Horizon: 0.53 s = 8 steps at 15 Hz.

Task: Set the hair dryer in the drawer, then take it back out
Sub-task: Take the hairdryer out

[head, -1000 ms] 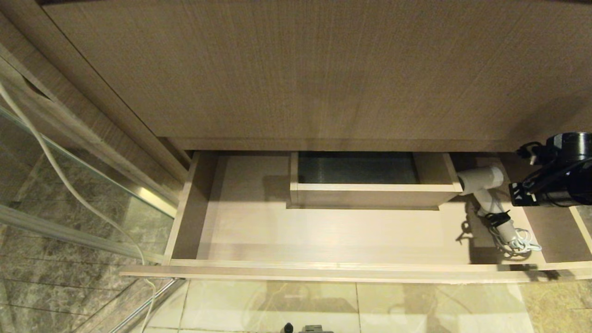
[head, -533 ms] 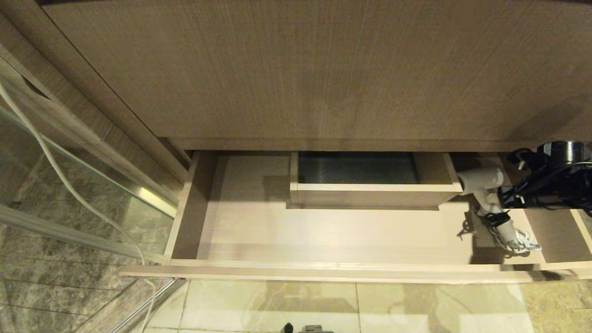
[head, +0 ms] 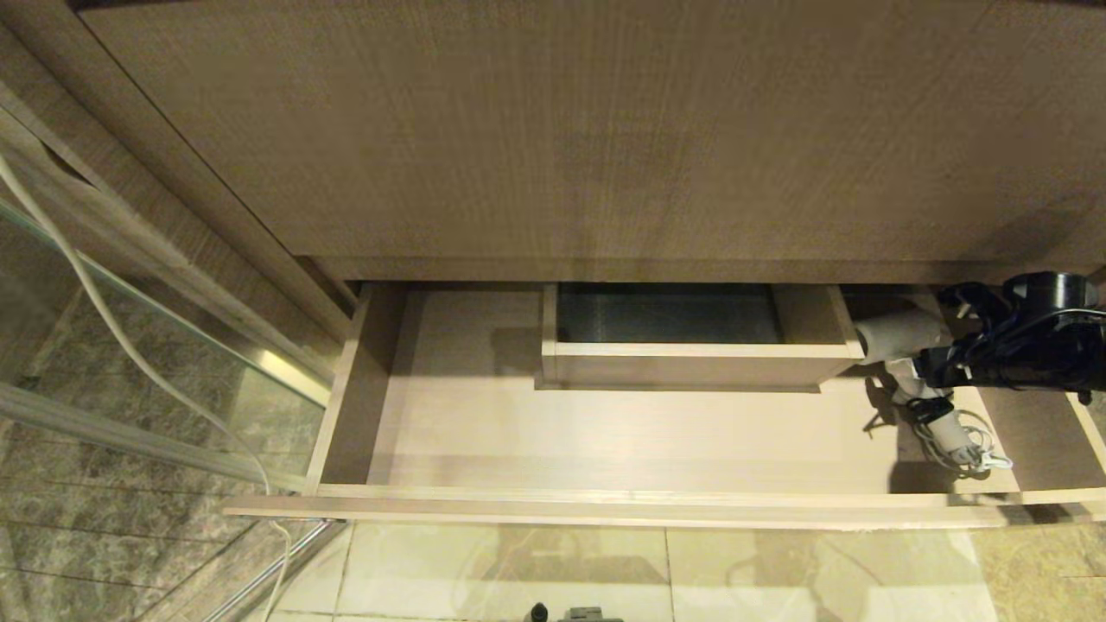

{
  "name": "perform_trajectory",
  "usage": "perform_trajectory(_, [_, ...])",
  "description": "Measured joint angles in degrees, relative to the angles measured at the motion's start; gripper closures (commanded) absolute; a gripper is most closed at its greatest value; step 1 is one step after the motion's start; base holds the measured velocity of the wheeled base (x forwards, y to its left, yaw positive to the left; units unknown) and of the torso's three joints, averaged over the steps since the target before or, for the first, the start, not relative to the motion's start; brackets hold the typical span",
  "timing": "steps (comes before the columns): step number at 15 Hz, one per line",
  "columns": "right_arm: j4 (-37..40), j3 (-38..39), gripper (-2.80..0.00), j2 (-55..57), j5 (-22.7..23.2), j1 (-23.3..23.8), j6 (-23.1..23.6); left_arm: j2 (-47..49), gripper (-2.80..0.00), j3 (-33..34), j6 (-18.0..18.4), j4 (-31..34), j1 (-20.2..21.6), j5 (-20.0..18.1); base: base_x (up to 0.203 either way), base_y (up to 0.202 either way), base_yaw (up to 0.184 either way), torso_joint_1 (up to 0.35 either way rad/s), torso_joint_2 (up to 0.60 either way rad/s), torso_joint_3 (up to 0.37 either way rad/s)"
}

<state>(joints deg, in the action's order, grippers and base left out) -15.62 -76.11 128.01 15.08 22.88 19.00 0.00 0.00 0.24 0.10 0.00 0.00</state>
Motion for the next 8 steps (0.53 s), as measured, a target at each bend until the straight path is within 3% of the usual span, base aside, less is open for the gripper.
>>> perform_trajectory(8, [0.0,-3.8,-2.8,5.1,0.4,2.1,1.0,0.0,0.0,0.0,0.0,0.0,0.0,0.0,0.0,0.0,0.0,0.0,0.0,0.0])
